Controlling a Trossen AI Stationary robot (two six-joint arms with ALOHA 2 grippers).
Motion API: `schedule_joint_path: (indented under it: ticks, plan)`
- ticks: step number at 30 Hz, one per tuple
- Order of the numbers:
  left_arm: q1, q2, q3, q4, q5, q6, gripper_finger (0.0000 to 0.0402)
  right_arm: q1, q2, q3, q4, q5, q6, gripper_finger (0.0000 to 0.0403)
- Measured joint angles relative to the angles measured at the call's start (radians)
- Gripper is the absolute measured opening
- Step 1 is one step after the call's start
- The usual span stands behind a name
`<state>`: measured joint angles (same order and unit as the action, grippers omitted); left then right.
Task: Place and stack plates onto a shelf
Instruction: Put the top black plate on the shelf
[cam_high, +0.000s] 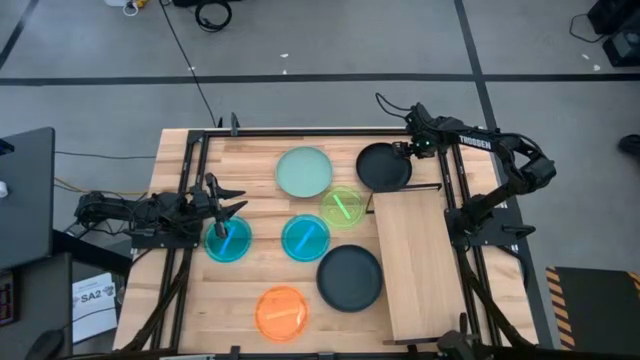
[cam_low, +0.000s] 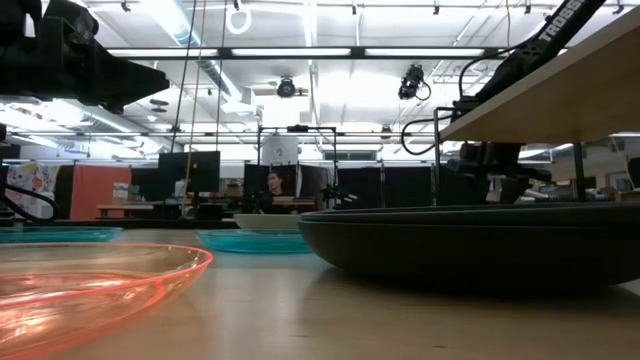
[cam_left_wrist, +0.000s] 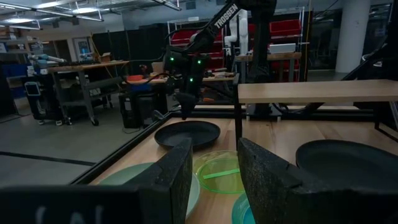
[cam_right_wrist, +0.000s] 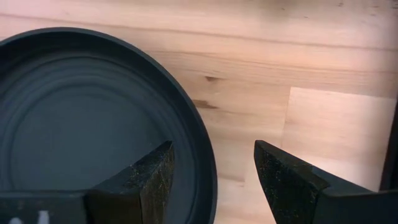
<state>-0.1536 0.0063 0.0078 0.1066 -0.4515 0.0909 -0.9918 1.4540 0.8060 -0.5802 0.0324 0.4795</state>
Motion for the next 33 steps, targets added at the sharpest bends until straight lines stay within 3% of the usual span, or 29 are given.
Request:
schedule_joint_path:
  ticks: [25, 33]
  plan:
    - [0.0, 0.0, 0.0, 0.0, 0.0, 0.0, 0.0137, 0.072, -0.001, -0.059, 0.078, 0.034, 0.052, 0.0198]
    - [0.0, 0.0, 0.0, 0.0, 0.0, 0.0, 0.0137, 0.074, -0.001, -0.059, 0.077, 0.038, 0.053, 0.0154]
